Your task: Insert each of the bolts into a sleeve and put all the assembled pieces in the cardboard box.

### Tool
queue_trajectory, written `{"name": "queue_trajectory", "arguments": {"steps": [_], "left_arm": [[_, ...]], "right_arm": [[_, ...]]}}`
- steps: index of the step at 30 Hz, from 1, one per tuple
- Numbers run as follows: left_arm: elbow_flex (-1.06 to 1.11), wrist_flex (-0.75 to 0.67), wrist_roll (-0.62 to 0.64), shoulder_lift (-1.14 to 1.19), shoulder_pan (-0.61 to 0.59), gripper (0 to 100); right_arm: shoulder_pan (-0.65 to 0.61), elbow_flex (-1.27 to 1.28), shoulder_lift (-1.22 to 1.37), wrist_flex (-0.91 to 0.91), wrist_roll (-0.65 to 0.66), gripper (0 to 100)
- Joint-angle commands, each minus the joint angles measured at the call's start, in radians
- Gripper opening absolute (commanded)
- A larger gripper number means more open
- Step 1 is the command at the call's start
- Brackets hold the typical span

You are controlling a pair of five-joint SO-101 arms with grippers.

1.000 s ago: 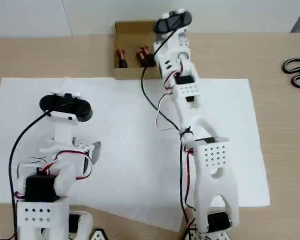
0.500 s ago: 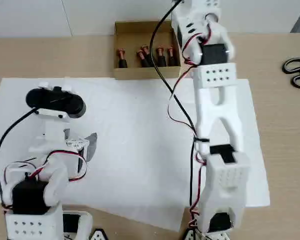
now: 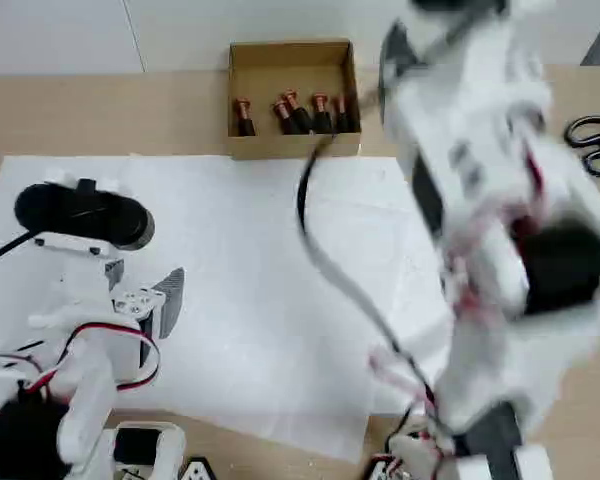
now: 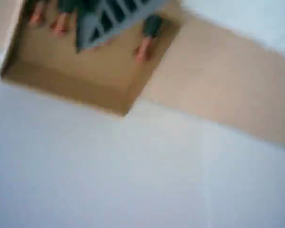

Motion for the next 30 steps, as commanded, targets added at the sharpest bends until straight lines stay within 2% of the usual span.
{"name": "queue_trajectory", "arguments": {"steps": [1, 7, 11, 16, 19, 26, 30], "left_arm": [[-0.065, 0.028, 0.003, -0.003, -0.002, 21], [-0.070, 0.040, 0.002, -0.193, -0.002, 21], [-0.067, 0.038, 0.002, -0.385, -0.002, 21], [0.022, 0.032, 0.002, -0.516, -0.005, 21], [0.122, -0.040, 0.002, -0.548, -0.008, 21], [0.432, -0.313, 0.003, -0.601, -0.009, 21], [0.641, -0.459, -0.002, -0.620, -0.009, 21]], "right_arm": [[-0.036, -0.031, -0.171, 0.124, 0.005, 17.7], [-0.035, -0.028, -0.392, 0.131, 0.005, 17.7], [-0.033, 0.089, -0.535, 0.133, 0.005, 17.7], [-0.033, 0.493, -0.751, 0.127, 0.003, 17.7], [-0.033, 0.786, -0.871, 0.102, 0.002, 17.7], [-0.031, 1.438, -1.152, -0.245, 0.008, 17.7], [0.044, 1.781, -1.288, -0.447, 0.008, 17.7]]}}
